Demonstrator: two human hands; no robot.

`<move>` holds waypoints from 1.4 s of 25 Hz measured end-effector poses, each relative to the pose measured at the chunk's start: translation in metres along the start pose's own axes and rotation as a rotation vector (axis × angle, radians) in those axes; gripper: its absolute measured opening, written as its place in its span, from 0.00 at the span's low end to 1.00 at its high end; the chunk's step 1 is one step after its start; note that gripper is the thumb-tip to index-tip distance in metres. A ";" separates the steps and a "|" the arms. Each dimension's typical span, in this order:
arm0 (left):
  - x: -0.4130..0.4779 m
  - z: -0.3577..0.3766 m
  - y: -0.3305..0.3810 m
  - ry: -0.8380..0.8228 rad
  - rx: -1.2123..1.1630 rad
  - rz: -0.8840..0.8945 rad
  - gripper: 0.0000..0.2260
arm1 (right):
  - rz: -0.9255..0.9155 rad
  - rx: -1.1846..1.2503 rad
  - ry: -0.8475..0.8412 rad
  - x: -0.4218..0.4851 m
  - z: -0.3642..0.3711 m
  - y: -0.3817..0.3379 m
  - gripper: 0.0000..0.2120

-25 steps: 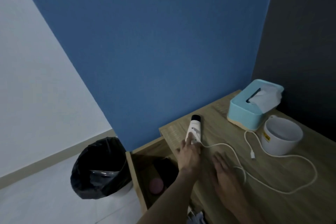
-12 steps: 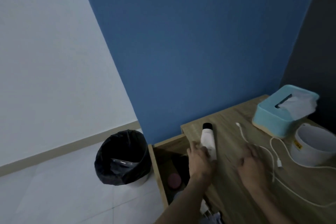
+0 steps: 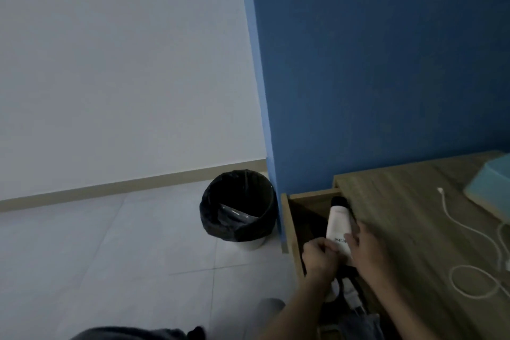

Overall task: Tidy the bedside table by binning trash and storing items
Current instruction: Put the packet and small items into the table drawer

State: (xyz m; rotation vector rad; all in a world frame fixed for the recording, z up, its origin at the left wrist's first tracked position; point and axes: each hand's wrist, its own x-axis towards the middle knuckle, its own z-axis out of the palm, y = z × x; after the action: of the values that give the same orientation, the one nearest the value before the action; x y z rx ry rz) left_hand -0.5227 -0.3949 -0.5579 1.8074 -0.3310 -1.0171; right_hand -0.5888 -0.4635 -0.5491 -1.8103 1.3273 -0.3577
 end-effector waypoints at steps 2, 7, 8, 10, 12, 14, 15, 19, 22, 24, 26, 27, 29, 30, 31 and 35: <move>-0.004 -0.010 -0.010 -0.024 -0.013 0.015 0.09 | 0.067 0.080 -0.047 0.004 0.012 0.003 0.19; -0.010 -0.040 -0.019 0.011 0.367 0.269 0.09 | 0.263 0.159 -0.073 0.003 0.043 0.024 0.18; -0.009 -0.043 -0.022 0.094 0.401 0.349 0.12 | 0.277 0.158 -0.059 0.000 0.050 0.028 0.18; -0.001 -0.051 -0.031 0.233 0.321 0.355 0.18 | 0.278 0.161 -0.059 -0.004 0.064 0.035 0.17; 0.005 -0.054 -0.037 0.110 0.025 0.155 0.24 | 0.285 0.148 -0.088 -0.009 0.077 0.041 0.15; 0.009 -0.053 -0.042 -0.028 -0.154 -0.010 0.23 | 0.302 0.182 -0.118 -0.014 0.086 0.044 0.12; 0.011 -0.055 -0.042 -0.040 -0.186 -0.053 0.21 | 0.311 0.190 -0.117 -0.016 0.090 0.045 0.12; 0.015 -0.057 -0.042 -0.044 -0.295 -0.110 0.21 | 0.220 0.038 -0.119 -0.022 0.091 0.038 0.14; 0.010 -0.055 -0.038 -0.059 -0.290 -0.097 0.20 | -0.009 -0.089 -0.050 -0.029 0.071 0.018 0.16; 0.008 -0.054 -0.036 -0.066 -0.306 -0.103 0.18 | -0.206 -0.080 0.106 -0.036 0.045 0.007 0.17; 0.006 -0.055 -0.035 -0.083 -0.337 -0.124 0.17 | -0.348 -0.112 0.288 -0.040 0.016 0.005 0.18; 0.006 -0.054 -0.034 -0.093 -0.351 -0.125 0.18 | -0.360 -0.157 0.341 -0.041 0.002 0.009 0.17; 0.008 -0.051 -0.036 -0.128 -0.363 -0.111 0.21 | -0.294 -0.282 0.365 -0.043 -0.018 0.026 0.16; 0.008 -0.048 -0.036 -0.137 -0.364 -0.105 0.21 | -0.255 -0.347 0.346 -0.046 -0.025 0.037 0.19; 0.008 -0.046 -0.035 -0.128 -0.363 -0.101 0.20 | -0.253 -0.400 0.314 -0.047 -0.027 0.050 0.24; 0.006 -0.026 -0.028 -0.130 -0.335 -0.084 0.19 | -0.360 -0.529 0.258 -0.052 -0.038 0.087 0.33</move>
State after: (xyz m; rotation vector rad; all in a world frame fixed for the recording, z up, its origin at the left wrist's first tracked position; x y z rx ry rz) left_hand -0.5054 -0.3696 -0.5815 1.4669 -0.1530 -1.1764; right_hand -0.6902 -0.4424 -0.5803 -2.5314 1.3503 -0.4766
